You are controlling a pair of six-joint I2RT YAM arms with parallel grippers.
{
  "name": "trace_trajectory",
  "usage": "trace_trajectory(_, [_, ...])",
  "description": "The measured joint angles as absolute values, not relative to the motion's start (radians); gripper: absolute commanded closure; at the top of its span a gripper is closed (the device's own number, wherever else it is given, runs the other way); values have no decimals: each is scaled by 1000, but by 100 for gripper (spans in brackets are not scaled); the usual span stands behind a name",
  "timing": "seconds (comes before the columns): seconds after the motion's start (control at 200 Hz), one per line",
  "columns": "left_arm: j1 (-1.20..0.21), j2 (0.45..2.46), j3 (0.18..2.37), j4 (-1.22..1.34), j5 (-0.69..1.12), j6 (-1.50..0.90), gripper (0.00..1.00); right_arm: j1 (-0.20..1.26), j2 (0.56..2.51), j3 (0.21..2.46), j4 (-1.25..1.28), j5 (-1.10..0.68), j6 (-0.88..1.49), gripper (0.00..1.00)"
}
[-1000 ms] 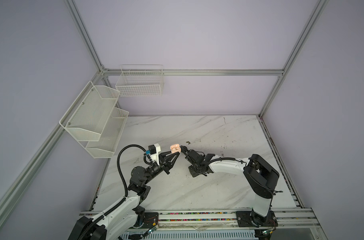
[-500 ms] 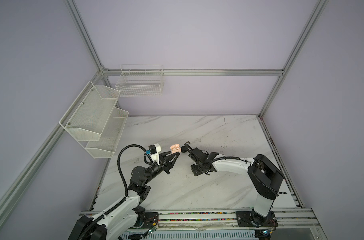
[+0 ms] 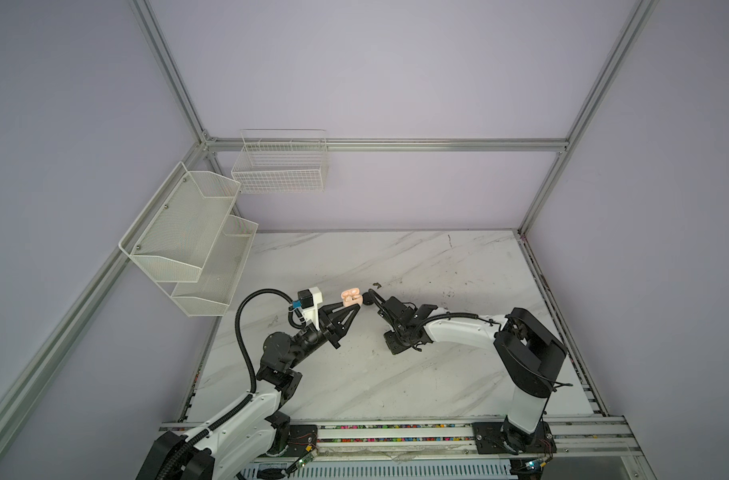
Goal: Insert wireless bluetooth earbuds into charging case
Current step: Pick up the wireless bluetooth earbud from the center of the table.
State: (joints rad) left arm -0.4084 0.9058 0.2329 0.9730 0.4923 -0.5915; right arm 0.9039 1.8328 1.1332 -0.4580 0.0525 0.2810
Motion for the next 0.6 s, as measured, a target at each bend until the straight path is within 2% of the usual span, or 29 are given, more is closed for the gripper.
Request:
trace_trajectory(0.22, [-408,901,233,960,489,-591,100,904,1838,1138,-450,59,278,78])
trace_trajectory(0.6, [-408,899,233,955,489,-591,100,901,1838,1138,-442,65,279,80])
